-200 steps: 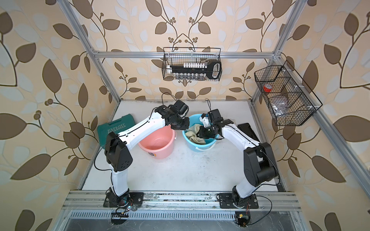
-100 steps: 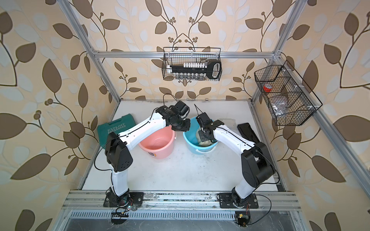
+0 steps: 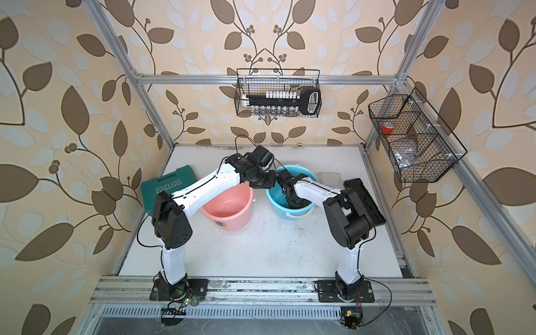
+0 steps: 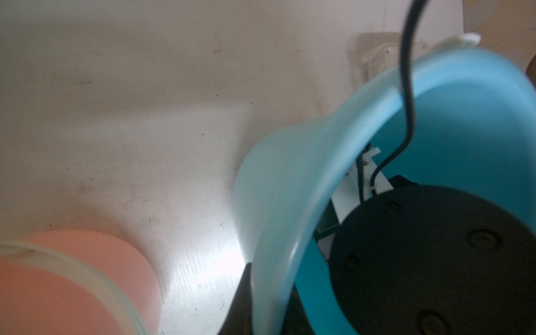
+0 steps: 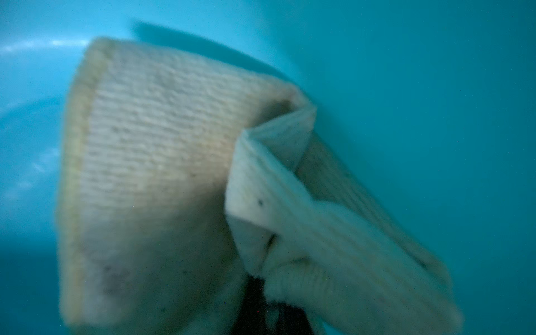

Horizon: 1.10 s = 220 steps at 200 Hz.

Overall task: Wipe the inside of the bucket with a cloth
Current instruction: Wipe the dirt from the inside of the bucket.

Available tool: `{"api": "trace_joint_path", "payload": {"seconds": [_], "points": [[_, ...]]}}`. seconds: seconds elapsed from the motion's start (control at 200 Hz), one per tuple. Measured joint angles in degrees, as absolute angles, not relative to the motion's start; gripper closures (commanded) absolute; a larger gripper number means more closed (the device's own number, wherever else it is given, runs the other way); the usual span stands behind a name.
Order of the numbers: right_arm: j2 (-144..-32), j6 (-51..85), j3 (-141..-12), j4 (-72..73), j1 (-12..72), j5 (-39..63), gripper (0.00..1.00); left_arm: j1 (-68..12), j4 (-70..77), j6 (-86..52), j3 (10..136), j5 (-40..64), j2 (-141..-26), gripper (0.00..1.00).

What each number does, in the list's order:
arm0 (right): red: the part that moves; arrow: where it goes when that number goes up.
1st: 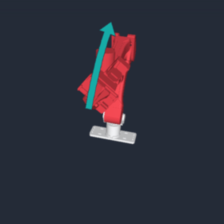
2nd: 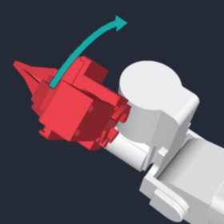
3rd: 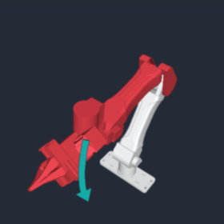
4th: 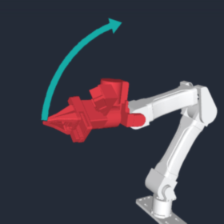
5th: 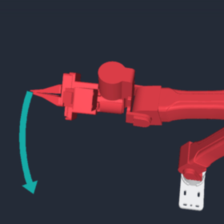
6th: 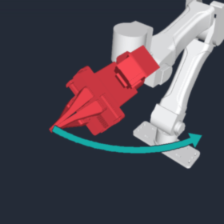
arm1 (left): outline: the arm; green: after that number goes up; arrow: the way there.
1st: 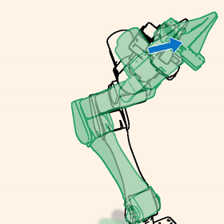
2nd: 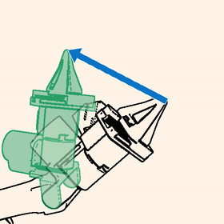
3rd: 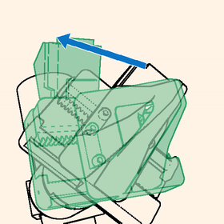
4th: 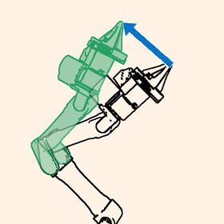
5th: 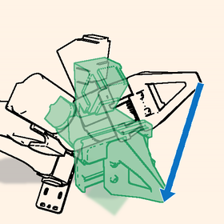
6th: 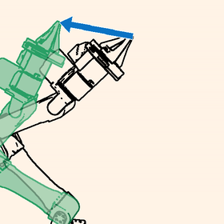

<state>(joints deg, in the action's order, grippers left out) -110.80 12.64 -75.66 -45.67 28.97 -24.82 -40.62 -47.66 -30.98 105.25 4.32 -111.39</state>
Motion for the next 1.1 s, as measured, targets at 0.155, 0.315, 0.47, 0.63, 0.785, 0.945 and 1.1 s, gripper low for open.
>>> {"api": "trace_joint_path", "payload": {"seconds": [0.155, 0.315, 0.47, 0.63, 0.785, 0.945, 1.1], "points": [[-113.4, 13.0, -78.5, -48.2, 28.8, -23.5, 1.00, -40.0, -46.1, -32.2, 104.1, 4.4, -111.2, 1.00], [-113.7, 13.0, -79.4, -49.3, 28.1, -19.5, 1.00, -39.9, -45.5, -33.1, 103.7, 4.3, -111.1, 1.00], [-111.5, 15.4, -77.8, -46.0, 26.8, -7.5, 1.00, -39.9, -46.2, -33.2, 103.7, 4.1, -111.1, 1.00], [-110.0, 20.0, -75.6, -40.1, 26.2, 4.4, 1.00, -39.9, -46.3, -33.3, 103.0, 3.8, -110.7, 1.00], [-110.0, 23.9, -75.6, -35.3, 26.2, 13.1, 1.00, -39.9, -46.2, -33.3, 102.9, 2.0, -110.1, 1.00], [-109.8, 28.3, -75.3, -29.8, 26.2, 18.5, 1.00, -40.6, -45.3, -33.3, 102.9, -0.7, -109.3, 1.00], [-106.6, 33.4, -72.1, -24.6, 26.1, 19.3, 1.00, -42.0, -44.1, -33.1, 102.9, -2.2, -108.9, 1.00]]}}
